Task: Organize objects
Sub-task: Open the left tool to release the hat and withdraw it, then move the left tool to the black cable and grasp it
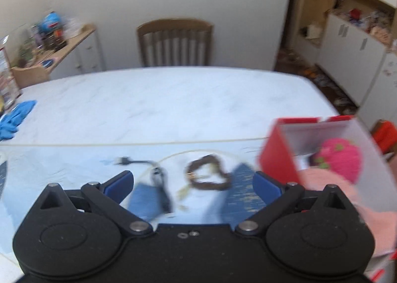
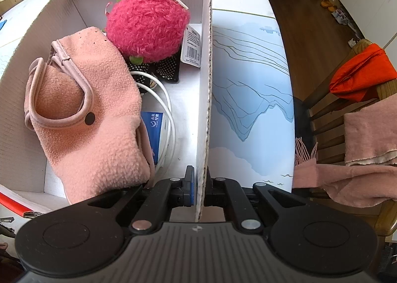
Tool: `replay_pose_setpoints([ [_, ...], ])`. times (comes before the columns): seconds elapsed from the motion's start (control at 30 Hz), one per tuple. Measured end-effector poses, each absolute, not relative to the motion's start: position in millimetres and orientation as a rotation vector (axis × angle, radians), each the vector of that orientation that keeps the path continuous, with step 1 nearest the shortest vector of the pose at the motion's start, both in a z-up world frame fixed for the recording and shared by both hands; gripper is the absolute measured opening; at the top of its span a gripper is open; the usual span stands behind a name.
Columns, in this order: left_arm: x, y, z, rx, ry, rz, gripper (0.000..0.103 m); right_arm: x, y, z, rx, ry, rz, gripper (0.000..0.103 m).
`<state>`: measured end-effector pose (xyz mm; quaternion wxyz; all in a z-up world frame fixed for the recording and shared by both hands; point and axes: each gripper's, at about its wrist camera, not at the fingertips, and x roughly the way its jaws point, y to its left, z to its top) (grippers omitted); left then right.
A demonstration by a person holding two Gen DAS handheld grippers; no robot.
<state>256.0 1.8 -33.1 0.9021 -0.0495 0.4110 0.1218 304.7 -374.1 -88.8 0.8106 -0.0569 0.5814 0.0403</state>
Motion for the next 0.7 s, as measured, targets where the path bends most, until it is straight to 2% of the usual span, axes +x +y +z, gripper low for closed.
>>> replay_pose_setpoints([
  [0.53,290.9,53.1,-119.2,-0.089,1.008,0.357,0.098,306.2,-371.2,-90.3,-0.124,1.266,0.058,0.005],
  [0.7,296.7,59.7,-133.1,-0.098,1.039,0.385,0.09,308.3,-369.7,-91.9,-0.122,1.276,0.051,0.005],
])
